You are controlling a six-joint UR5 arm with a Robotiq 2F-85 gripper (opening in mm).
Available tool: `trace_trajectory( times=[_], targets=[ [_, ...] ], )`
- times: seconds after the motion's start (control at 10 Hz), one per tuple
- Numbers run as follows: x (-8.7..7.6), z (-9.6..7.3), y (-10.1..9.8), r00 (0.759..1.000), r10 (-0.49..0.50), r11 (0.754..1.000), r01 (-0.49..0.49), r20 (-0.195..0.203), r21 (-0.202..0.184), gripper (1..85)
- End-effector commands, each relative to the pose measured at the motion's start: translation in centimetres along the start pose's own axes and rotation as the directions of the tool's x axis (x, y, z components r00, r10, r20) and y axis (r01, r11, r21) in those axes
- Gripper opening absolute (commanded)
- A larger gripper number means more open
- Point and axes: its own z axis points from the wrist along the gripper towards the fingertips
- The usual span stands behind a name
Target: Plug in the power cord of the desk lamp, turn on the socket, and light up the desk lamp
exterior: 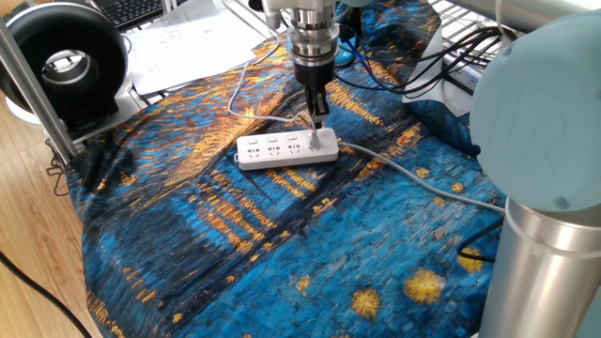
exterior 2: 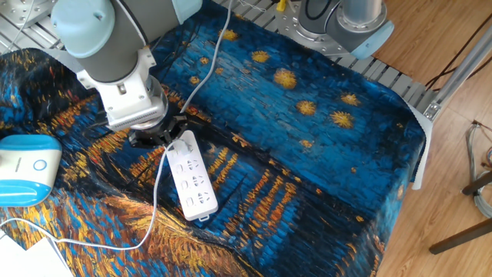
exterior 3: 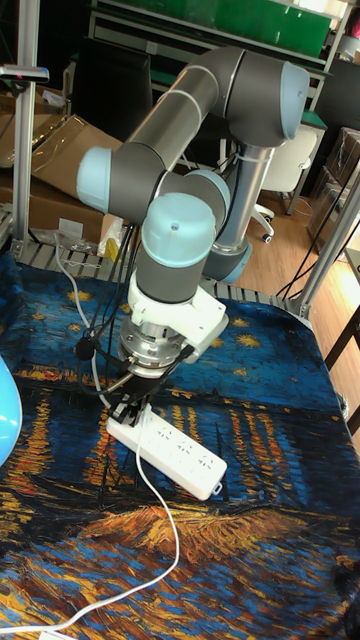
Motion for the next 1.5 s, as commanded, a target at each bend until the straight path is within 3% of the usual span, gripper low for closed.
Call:
trace_trajectory(
  times=[0.0, 0.4, 0.6, 0.8, 1.4],
  targets=[
    [-0.4, 0.4, 0.7, 1.0, 0.0, 0.999, 0.0, 0.018, -0.035, 1.3],
    [0.1, 1.1, -0.3, 1.0, 0.005, 1.0, -0.006, -0.009, -0.007, 1.3],
    [-0.2, 1.2, -0.1, 1.0, 0.004, 1.0, -0.004, -0.006, -0.016, 1.3],
    [-0.5, 1.0, 1.1, 1.0, 0.022, 0.998, -0.022, 0.004, -0.061, 1.3],
    [-0.7, 1.3, 0.6, 1.0, 0.018, 0.999, -0.018, -0.001, -0.051, 1.3]
  ],
)
